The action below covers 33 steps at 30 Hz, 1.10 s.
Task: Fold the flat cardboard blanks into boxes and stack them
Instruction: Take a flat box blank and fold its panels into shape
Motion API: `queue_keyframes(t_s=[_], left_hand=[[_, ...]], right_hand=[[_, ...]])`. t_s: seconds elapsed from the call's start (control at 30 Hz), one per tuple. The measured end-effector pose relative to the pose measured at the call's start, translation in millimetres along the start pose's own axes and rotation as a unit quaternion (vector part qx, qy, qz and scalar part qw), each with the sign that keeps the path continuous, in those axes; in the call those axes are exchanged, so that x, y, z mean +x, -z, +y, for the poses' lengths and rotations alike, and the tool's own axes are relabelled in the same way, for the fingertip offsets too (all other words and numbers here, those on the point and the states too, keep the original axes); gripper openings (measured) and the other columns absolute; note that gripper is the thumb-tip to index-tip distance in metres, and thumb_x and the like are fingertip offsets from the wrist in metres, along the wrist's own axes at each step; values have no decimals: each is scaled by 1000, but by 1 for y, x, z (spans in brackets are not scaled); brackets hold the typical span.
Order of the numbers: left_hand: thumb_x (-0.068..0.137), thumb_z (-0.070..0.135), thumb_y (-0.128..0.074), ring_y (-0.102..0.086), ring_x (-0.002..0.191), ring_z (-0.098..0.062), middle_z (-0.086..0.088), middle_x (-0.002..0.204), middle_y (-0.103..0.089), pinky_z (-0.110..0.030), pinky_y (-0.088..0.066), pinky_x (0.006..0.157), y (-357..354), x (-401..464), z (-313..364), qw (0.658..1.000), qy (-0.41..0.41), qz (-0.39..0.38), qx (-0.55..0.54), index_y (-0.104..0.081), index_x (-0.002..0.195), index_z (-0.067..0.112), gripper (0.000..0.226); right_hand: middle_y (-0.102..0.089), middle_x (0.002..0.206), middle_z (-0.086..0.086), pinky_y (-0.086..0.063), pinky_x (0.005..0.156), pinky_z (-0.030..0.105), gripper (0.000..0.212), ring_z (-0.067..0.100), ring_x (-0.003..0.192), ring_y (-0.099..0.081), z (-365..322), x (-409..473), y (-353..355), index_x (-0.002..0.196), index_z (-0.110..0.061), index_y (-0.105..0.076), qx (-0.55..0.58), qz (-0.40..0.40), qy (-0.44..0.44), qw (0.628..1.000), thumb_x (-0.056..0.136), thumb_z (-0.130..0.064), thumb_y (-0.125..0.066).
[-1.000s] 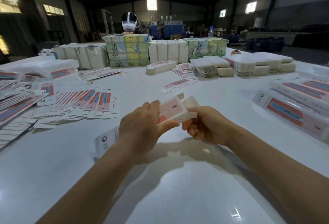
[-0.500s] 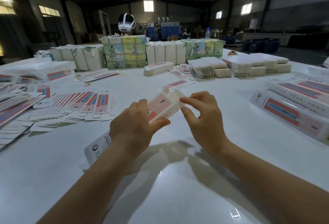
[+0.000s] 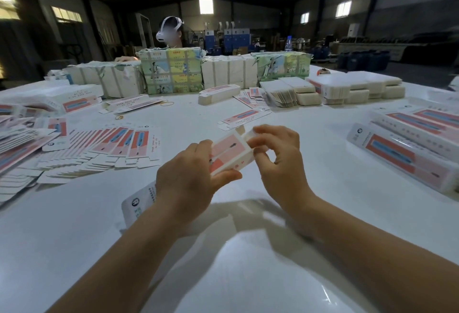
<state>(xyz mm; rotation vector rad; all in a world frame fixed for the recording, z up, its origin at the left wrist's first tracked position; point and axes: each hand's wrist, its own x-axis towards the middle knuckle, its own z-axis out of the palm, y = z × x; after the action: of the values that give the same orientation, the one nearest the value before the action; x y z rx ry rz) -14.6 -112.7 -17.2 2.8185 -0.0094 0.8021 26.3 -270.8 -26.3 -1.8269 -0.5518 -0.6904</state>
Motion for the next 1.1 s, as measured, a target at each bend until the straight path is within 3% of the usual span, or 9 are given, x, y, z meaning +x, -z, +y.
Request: queue_keyframes(t_s=[0.1, 0.27, 0.53, 0.6, 0.7, 0.8, 0.9, 1.0, 1.1], left_hand=[[61, 81, -29, -57, 80, -16, 4, 107, -59, -35, -56, 64, -1, -1, 1, 1000, -19, -8, 4, -47, 120, 24, 84], [61, 81, -28, -51, 76, -13, 5, 106, -59, -29, -50, 60, -2, -1, 0, 1000, -6, -17, 20, -47, 120, 25, 83], [70, 80, -37, -45, 74, -14, 5, 103, -58, -29, -42, 60, -10, 1, 4, 997, 20, -18, 70, -47, 115, 25, 73], [70, 80, -34, -46, 75, -15, 4, 105, -58, -28, -42, 61, -11, 1, 4, 996, 21, -26, 82, -46, 115, 25, 72], [73, 78, -39, -53, 80, -17, 4, 107, -57, -31, -49, 65, -9, 1, 4, 996, 11, -26, 83, -45, 115, 25, 68], [75, 76, -43, -58, 88, -19, 3, 109, -57, -36, -53, 72, -8, 0, 4, 997, -7, -17, 78, -46, 117, 25, 67], [75, 75, -45, -58, 91, -20, 3, 110, -57, -35, -52, 73, -10, 0, 3, 996, -27, -11, 84, -46, 120, 23, 68], [76, 76, -43, -56, 89, -19, 4, 107, -57, -32, -50, 69, -14, 1, -1, 994, -42, -7, 98, -45, 120, 23, 69], [76, 76, -40, -57, 86, -18, 3, 104, -57, -31, -48, 65, -18, 3, -4, 993, -52, -9, 104, -45, 120, 23, 69]], right_hand=[[-44, 125, -22, -19, 115, 40, 29, 8, 135, -22, 3, 7, 5, 97, -16, -59, -1, -58, -21, 998, 81, 5, -47], [-47, 101, -30, -37, 102, 48, 46, 22, 116, -51, 1, 0, 2, 118, -25, -49, 3, -41, 26, 999, 80, 2, -46], [-46, 99, -24, -44, 99, 50, 53, 29, 118, -53, 7, -8, -10, 134, -14, -50, -14, -40, 8, 999, 87, 9, -42], [-46, 99, -29, -40, 105, 41, 52, 26, 120, -51, 7, -7, -10, 132, -14, -52, -3, -37, -9, 999, 86, 8, -42], [-48, 119, -14, -32, 94, 3, 43, 11, 124, -42, 9, 1, -6, 136, -21, -48, 31, -1, -97, 995, 95, -7, -47], [-51, 133, 0, -40, 101, 26, 47, 16, 122, -48, 16, 11, -5, 138, -19, -45, 190, -23, -282, 940, 93, -15, -53], [-67, 104, 16, -55, 87, 41, 28, 28, 96, -64, 17, 13, -8, 113, -8, -64, 375, -77, -415, 825, 87, -12, -57], [-70, 86, 17, -59, 73, 36, 12, 28, 79, -69, 17, 10, -11, 93, -2, -66, 335, -118, -346, 869, 87, -7, -58], [-69, 96, 22, -56, 83, 48, 18, 34, 89, -68, 18, 4, -11, 98, -1, -63, 216, -136, -274, 927, 89, -15, -57]])
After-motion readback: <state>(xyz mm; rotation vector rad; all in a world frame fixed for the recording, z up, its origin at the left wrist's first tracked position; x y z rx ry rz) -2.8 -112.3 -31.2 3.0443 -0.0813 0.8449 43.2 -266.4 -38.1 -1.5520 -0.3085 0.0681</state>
